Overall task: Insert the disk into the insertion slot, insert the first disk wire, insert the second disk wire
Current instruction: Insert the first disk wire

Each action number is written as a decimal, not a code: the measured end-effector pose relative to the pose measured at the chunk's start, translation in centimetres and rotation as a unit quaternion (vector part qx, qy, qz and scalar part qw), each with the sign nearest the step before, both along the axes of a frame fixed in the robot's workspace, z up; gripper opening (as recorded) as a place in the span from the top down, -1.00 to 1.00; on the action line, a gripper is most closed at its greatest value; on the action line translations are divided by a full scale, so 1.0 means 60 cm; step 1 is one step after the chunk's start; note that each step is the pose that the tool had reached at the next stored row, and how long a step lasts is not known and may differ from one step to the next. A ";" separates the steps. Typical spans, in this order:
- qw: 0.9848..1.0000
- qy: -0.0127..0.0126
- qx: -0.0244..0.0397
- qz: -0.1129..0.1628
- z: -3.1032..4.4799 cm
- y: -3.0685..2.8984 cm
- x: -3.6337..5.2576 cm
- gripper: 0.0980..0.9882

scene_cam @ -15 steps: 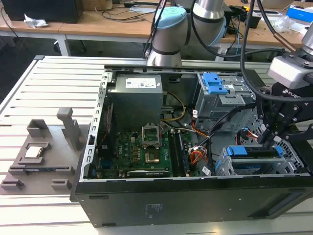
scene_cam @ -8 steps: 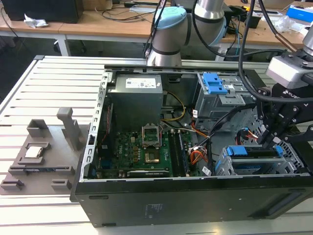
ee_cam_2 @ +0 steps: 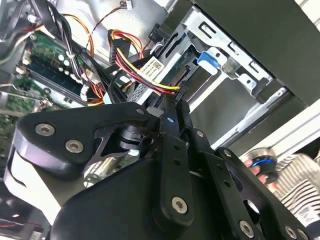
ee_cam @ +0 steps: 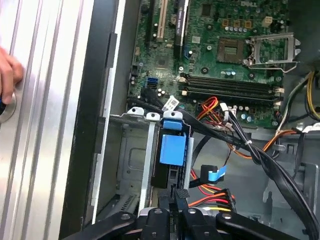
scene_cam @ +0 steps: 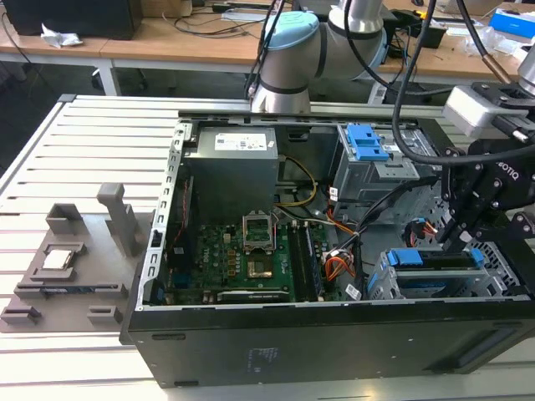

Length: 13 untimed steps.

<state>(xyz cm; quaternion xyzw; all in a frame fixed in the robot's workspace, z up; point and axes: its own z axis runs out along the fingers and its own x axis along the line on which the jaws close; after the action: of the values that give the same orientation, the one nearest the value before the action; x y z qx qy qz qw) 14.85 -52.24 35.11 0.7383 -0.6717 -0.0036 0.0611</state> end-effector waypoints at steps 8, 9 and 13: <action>0.998 0.000 0.000 -0.068 0.000 0.0000 0.000 0.85; 0.997 0.000 0.000 -0.074 0.000 0.0000 0.000 0.85; 0.994 0.000 0.000 -0.112 0.000 0.0000 0.000 0.85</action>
<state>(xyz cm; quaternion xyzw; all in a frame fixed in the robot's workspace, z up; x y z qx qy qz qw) 14.85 -52.24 35.09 0.6581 -0.7504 -0.0104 0.0603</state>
